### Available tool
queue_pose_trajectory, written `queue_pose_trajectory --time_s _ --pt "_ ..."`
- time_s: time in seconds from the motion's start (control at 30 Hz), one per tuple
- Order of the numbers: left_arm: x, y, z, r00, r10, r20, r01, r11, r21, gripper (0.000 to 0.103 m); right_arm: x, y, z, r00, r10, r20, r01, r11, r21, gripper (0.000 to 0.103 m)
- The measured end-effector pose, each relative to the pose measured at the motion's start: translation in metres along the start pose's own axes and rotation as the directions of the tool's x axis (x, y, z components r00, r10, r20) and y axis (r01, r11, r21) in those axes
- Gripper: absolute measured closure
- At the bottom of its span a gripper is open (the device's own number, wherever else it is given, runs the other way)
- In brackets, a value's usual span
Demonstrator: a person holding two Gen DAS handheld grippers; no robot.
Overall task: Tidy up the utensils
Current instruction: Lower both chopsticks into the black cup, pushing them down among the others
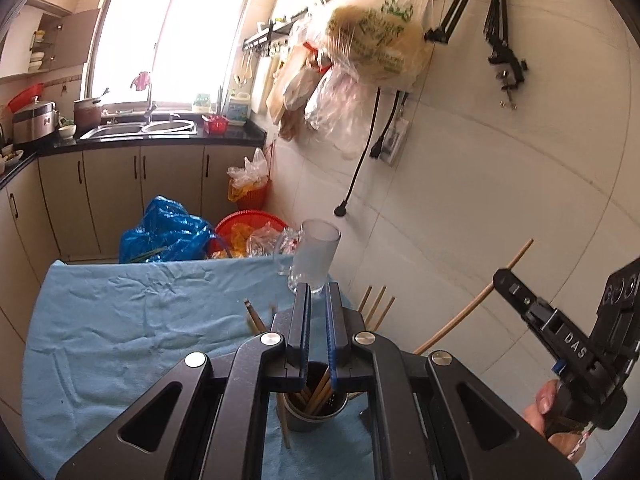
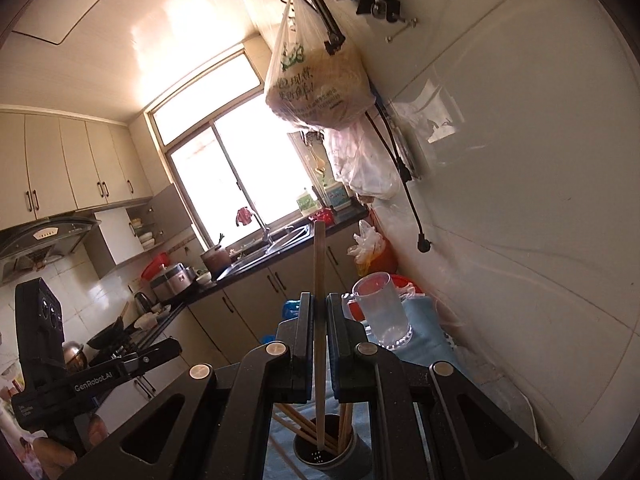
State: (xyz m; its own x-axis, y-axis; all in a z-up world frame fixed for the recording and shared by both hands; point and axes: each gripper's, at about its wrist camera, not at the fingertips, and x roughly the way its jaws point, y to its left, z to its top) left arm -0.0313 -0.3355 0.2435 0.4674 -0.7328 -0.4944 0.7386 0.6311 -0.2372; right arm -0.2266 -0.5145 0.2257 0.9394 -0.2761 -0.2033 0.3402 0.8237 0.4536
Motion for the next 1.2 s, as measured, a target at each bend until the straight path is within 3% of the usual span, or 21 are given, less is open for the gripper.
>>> queue_pose_trajectory --time_s 0.23,0.3,0.37,0.5,0.77,0.93,1.0,1.2 --pt "0.013 0.035 -0.028 0.997 0.016 -0.077 -0.019 0.999 -0.033 0.093 0.010 -0.008 -0.009 1.000 0.002 -0.031 -0.002 1.000 0.007 0.096" --pt "0.022 0.048 -0.041 0.991 0.003 -0.134 -0.007 0.999 -0.035 0.070 0.011 -0.009 -0.012 0.999 0.009 -0.040 -0.008 1.000 0.007 0.096" --pt "0.034 0.056 -0.052 0.982 -0.020 -0.187 0.013 0.999 -0.036 0.062 0.012 -0.009 -0.014 0.999 0.013 -0.044 -0.012 1.000 0.008 0.096" --pt "0.063 0.064 -0.071 0.952 -0.133 -0.274 0.115 0.990 -0.081 0.062 0.010 -0.009 -0.020 0.999 0.019 -0.046 -0.018 1.000 0.010 0.096" --pt "0.100 0.040 -0.090 0.940 -0.087 -0.329 0.106 0.993 0.041 0.062 0.012 -0.015 -0.022 0.998 0.025 -0.059 -0.024 0.999 0.021 0.096" --pt "0.120 0.037 -0.092 0.932 -0.069 -0.356 0.089 0.995 0.039 0.077 0.010 -0.016 -0.023 0.998 0.029 -0.059 -0.028 0.999 0.021 0.096" --pt "0.125 0.037 -0.091 0.931 -0.067 -0.359 0.084 0.996 0.034 0.088 0.010 -0.016 -0.022 0.998 0.031 -0.060 -0.030 0.999 0.022 0.096" --pt "0.132 0.040 -0.086 0.932 -0.064 -0.356 0.072 0.997 0.010 0.094 0.007 -0.015 -0.023 0.998 0.029 -0.057 -0.028 0.999 0.017 0.096"
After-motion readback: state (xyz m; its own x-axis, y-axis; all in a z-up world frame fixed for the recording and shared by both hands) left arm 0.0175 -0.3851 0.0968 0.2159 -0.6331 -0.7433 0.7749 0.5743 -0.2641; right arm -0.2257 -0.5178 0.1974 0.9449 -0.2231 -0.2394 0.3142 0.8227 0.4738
